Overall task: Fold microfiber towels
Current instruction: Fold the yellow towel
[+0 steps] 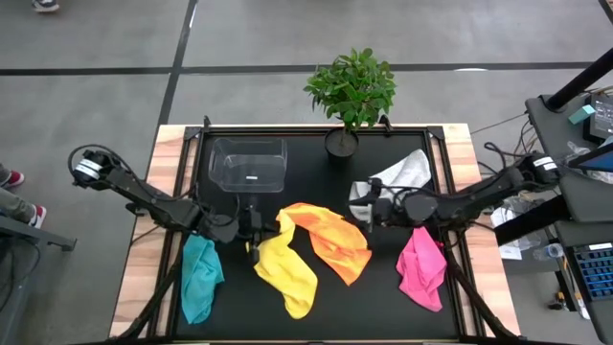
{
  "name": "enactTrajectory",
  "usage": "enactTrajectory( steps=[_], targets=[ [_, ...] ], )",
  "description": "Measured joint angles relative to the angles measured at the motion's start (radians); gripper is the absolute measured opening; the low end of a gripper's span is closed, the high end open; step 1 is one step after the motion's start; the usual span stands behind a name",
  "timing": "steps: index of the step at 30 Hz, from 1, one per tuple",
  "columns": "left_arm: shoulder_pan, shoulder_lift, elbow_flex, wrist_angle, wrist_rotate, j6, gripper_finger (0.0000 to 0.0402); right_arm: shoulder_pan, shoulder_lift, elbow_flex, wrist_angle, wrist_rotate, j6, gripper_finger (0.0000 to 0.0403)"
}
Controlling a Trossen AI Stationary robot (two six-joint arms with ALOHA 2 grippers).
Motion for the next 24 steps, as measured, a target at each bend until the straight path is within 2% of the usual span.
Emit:
enactTrajectory(
  steps=[7, 24],
  targets=[
    [-0.023, 0.000, -0.002, 0.001, 0.000, -0.006, 0.0000, 0.000, 0.112, 0.102, -0.006, 0.000, -0.047, 0.0194],
    [-0.037, 0.000, -0.003, 0.000, 0.001, -0.029, 0.0000, -0.004, 0.246, 0.208, -0.003, -0.041, -0.047, 0.0195]
  ],
)
